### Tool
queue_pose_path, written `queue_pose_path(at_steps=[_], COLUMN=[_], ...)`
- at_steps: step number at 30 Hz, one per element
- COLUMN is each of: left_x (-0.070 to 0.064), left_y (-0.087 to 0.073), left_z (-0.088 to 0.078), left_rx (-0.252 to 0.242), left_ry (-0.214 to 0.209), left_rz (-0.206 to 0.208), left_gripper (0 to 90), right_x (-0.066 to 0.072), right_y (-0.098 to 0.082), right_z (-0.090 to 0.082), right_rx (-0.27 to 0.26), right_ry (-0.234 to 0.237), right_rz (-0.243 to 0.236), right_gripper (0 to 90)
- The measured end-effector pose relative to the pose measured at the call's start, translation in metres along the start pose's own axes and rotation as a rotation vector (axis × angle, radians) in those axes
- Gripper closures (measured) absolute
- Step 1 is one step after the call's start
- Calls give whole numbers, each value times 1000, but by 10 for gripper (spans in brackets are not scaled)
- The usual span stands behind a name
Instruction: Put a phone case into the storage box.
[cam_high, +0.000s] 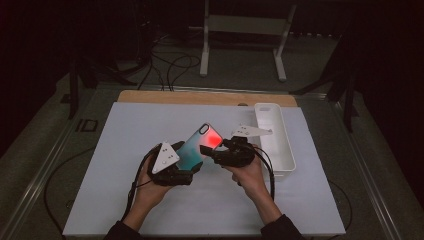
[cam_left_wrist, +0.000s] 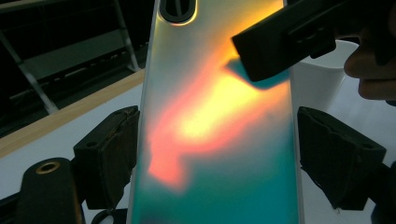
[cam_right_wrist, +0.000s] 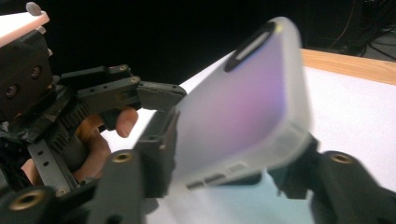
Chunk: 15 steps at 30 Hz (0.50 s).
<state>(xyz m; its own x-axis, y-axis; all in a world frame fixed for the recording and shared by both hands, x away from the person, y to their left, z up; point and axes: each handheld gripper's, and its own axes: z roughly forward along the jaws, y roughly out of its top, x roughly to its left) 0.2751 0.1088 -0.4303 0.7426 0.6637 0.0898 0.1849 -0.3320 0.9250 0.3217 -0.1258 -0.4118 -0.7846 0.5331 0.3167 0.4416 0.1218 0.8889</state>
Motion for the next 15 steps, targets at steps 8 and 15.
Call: queue_pose_path(at_steps=[8,15], left_x=[-3,-3], left_y=[-1,-2], left_z=[2,4], left_rx=[-3,24], left_ry=[8,13], left_rz=[-5,-5], left_gripper=[169,171], right_x=[10,15], right_y=[3,4], right_z=[9,14], right_rx=[41,71], right_ry=[48,54], right_rz=[41,64], right_gripper=[762,845])
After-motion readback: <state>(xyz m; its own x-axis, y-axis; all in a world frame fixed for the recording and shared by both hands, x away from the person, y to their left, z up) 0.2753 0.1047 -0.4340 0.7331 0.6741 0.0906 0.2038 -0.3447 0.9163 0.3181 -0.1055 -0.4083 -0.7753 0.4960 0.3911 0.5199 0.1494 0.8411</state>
